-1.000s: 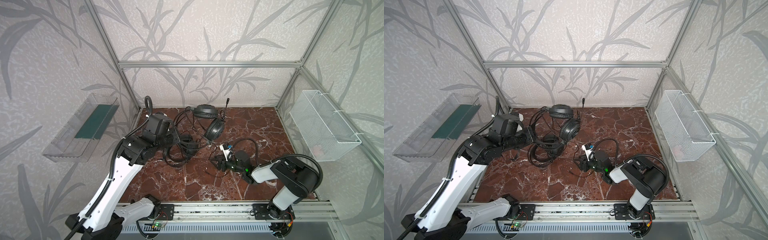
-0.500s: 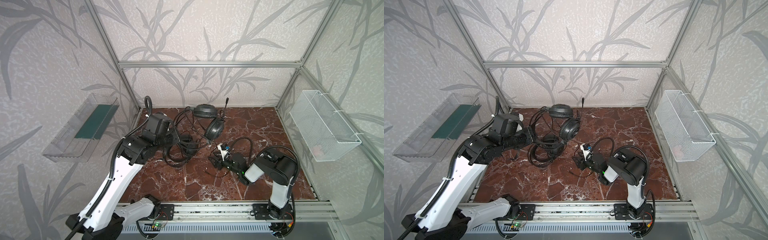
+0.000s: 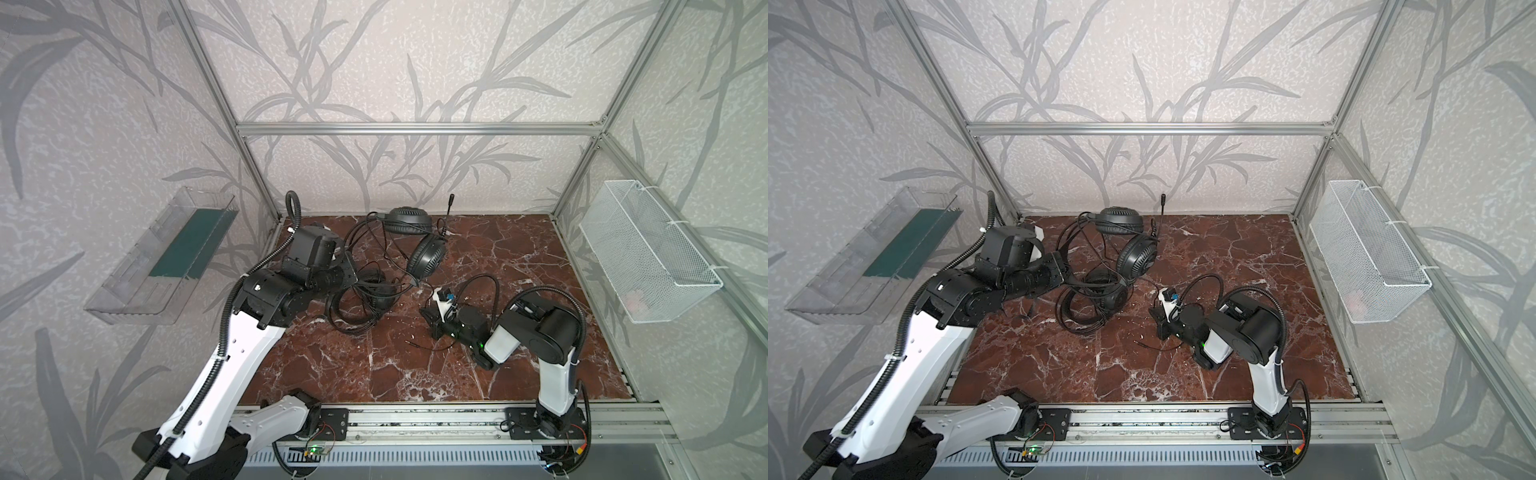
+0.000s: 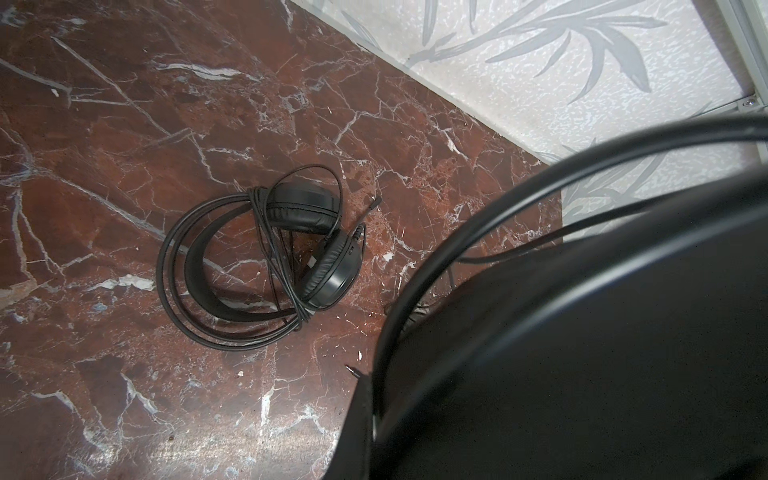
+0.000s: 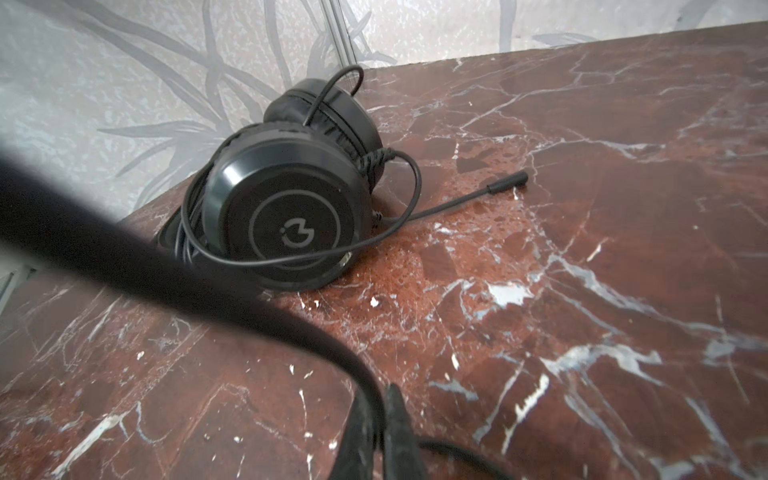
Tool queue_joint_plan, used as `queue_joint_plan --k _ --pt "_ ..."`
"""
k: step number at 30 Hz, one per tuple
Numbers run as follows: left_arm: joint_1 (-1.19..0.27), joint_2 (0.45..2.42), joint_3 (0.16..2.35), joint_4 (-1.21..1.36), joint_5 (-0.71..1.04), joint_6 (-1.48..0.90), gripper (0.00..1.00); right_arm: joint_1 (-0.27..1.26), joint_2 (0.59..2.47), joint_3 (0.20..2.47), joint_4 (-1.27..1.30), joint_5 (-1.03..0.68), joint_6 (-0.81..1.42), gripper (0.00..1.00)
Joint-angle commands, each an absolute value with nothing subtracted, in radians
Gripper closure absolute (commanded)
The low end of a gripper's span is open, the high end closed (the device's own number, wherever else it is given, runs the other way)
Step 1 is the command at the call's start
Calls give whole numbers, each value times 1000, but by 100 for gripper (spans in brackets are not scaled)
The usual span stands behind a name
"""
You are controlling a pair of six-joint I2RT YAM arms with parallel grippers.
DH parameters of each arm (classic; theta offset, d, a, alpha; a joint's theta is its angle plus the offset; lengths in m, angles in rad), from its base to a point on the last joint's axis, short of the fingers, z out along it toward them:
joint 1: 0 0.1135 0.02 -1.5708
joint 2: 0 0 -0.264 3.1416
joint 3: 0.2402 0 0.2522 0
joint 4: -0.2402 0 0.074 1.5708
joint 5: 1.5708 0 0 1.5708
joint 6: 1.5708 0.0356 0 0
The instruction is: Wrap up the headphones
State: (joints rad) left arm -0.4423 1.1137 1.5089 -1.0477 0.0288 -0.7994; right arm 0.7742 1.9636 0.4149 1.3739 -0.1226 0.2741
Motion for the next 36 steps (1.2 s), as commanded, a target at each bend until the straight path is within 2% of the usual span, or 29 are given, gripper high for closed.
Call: queue_joint_plan --k 1,5,12,14,19,23,28,36 --pt "-388 1127 1575 -1004 55 -782 100 851 1889 353 1401 -50 239 100" --pt "-311 1156 1594 -1031 103 -733 100 958 1759 265 1336 134 220 100" --pt "-264 1165 1555 -1028 124 -676 100 1029 1516 139 1235 358 258 100" --pt "-264 1166 1554 -1042 80 -640 100 1056 1401 142 1105 333 245 100" --pt "-264 1184 1536 -1056 3 -576 100 1141 1071 350 351 163 180 100" --pt "-264 1196 1495 -1035 -42 -551 100 1173 937 442 92 2 126 100" --pt "-264 1250 1455 -1019 -64 -513 100 1238 947 631 -255 -106 65 100" --pt "-292 1316 1405 -1007 -153 -423 100 1367 1051 996 -733 -32 -6 100"
